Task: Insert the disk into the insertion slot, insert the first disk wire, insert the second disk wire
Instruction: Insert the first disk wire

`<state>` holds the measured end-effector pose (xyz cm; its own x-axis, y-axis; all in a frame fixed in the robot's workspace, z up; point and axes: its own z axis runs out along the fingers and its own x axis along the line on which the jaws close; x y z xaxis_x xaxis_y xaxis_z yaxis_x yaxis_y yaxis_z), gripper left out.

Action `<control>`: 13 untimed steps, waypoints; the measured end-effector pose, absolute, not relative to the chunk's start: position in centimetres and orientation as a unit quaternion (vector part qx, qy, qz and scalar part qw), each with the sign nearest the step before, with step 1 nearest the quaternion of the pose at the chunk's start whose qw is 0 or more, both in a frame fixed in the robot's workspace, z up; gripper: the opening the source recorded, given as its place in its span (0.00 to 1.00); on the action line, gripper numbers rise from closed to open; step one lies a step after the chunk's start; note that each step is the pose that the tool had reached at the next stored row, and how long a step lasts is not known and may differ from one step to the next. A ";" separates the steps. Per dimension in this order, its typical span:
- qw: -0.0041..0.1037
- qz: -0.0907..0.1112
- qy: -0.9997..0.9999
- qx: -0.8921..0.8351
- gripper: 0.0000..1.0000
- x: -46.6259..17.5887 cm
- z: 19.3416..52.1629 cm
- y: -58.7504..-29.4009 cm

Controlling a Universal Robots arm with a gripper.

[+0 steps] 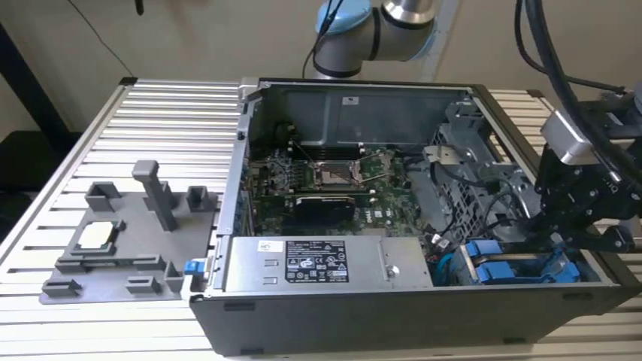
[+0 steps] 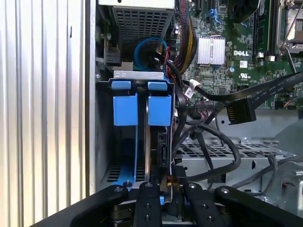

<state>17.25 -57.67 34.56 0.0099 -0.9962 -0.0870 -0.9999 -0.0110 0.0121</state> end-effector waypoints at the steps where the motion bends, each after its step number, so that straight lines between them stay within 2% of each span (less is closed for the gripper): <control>1: 0.026 0.035 0.703 -0.710 0.26 17.3 34.8 -57.7; 13: 0.026 0.035 0.703 -0.710 0.26 17.2 37.6 -57.7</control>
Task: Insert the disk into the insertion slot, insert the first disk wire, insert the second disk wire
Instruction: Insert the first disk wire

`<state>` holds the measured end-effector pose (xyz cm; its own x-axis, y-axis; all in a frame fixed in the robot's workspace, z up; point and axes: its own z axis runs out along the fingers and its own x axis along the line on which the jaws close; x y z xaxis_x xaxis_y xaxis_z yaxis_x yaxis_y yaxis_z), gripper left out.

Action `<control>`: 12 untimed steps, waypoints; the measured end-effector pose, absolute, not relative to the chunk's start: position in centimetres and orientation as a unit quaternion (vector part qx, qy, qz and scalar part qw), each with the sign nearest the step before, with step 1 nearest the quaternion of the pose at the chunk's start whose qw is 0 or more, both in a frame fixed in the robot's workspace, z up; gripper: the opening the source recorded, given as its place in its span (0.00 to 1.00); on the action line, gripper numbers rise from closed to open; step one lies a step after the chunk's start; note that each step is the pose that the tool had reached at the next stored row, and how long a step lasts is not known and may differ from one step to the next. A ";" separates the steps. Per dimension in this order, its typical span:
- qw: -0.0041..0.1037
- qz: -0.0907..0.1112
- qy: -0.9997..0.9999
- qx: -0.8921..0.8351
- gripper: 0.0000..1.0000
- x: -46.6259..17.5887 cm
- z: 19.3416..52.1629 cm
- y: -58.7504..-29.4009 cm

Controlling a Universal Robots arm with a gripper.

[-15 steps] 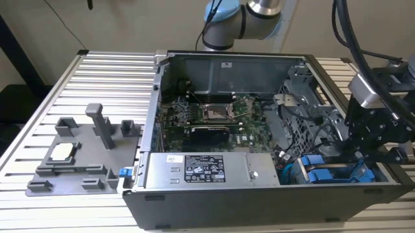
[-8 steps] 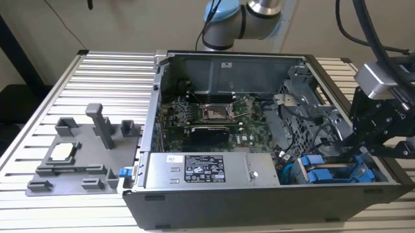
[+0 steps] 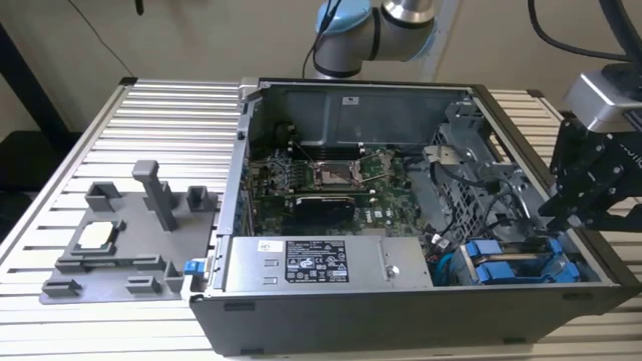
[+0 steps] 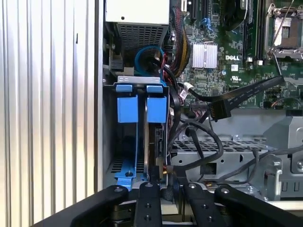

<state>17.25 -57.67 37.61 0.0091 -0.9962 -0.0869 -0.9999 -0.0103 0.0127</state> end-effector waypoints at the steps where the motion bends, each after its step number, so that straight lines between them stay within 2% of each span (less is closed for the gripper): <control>1: 0.026 0.035 0.703 -0.710 0.26 17.2 37.8 -57.7; 12: 0.025 0.034 0.703 -0.710 0.26 17.2 40.1 -57.7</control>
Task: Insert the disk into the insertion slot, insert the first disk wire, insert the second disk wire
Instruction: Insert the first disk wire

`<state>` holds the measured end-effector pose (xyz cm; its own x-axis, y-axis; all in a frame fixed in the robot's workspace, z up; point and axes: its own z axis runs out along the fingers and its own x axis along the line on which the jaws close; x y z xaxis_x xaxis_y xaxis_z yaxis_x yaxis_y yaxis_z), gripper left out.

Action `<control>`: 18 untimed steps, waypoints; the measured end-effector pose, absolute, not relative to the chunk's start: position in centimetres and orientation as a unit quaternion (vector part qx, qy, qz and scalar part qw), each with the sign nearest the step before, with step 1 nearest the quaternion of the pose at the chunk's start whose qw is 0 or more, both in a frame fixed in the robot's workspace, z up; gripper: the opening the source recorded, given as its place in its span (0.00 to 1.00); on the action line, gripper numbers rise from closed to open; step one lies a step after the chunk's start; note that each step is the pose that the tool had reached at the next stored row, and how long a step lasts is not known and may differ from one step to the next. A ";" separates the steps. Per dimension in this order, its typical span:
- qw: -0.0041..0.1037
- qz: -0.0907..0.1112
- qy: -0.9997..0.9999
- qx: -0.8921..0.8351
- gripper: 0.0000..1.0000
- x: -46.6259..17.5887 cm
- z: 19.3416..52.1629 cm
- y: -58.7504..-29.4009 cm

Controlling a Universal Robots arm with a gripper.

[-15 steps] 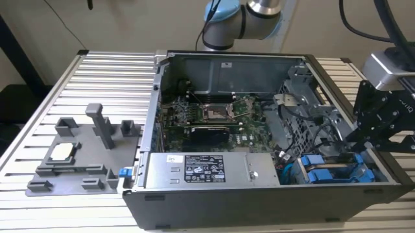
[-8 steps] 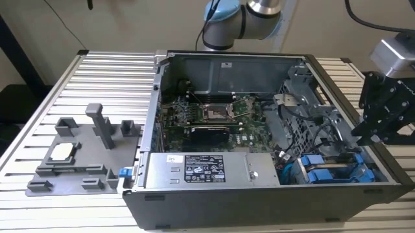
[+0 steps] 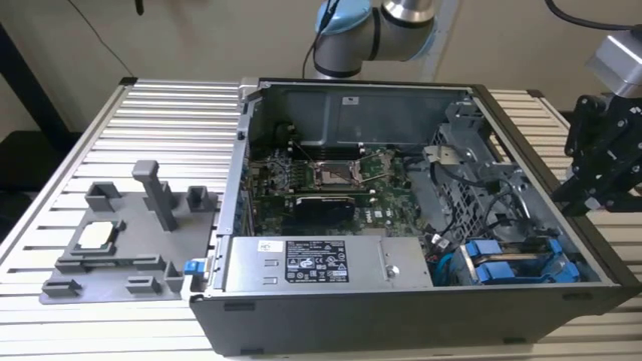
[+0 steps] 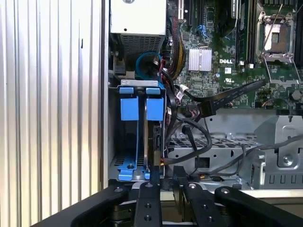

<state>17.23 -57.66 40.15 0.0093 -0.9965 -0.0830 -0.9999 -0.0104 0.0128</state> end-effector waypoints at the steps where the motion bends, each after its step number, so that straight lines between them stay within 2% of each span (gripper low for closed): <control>1: 0.025 0.034 0.703 -0.710 0.26 17.2 40.1 -57.7; 8: 0.024 0.034 0.703 -0.710 0.26 17.2 40.2 -57.5; 18: 0.024 0.034 0.703 -0.710 0.26 17.2 40.2 -55.3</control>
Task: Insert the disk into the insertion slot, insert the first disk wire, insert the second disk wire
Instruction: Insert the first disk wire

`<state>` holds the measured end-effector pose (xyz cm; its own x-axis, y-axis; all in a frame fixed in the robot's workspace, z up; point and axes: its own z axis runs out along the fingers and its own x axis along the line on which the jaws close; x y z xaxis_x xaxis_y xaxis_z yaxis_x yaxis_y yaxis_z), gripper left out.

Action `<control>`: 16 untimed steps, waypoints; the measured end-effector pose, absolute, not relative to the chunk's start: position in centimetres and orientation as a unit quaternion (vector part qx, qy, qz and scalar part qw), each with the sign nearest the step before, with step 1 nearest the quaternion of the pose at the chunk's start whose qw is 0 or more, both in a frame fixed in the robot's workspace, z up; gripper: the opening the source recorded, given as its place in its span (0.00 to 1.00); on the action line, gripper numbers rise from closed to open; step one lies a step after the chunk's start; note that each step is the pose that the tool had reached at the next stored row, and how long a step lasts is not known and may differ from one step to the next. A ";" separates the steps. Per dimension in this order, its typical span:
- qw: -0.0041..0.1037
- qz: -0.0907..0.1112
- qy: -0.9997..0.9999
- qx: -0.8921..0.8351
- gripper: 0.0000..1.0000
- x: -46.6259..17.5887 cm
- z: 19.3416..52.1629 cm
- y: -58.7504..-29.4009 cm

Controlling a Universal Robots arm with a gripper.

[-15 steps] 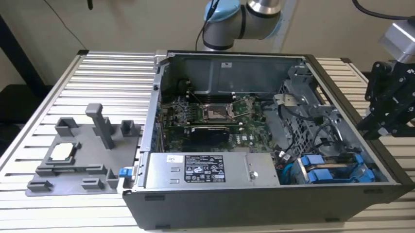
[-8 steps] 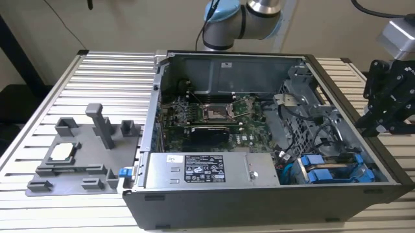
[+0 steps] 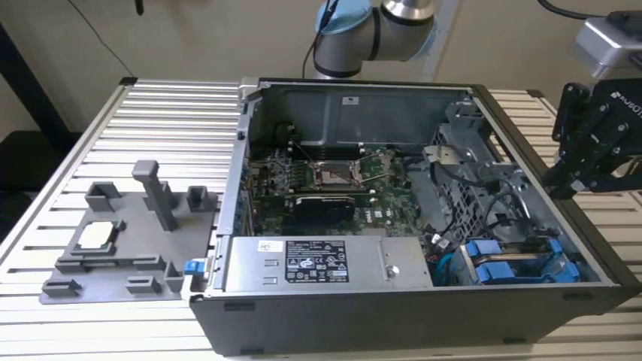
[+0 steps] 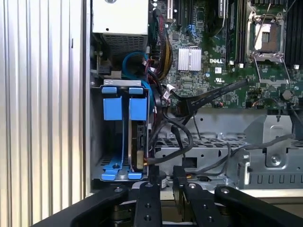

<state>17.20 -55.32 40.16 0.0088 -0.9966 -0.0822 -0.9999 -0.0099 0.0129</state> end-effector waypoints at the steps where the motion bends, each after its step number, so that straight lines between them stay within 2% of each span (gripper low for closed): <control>1: 0.024 0.034 0.703 -0.710 0.26 17.2 40.2 -55.2; 16: 0.025 0.034 0.704 -0.709 0.26 15.6 40.1 -54.6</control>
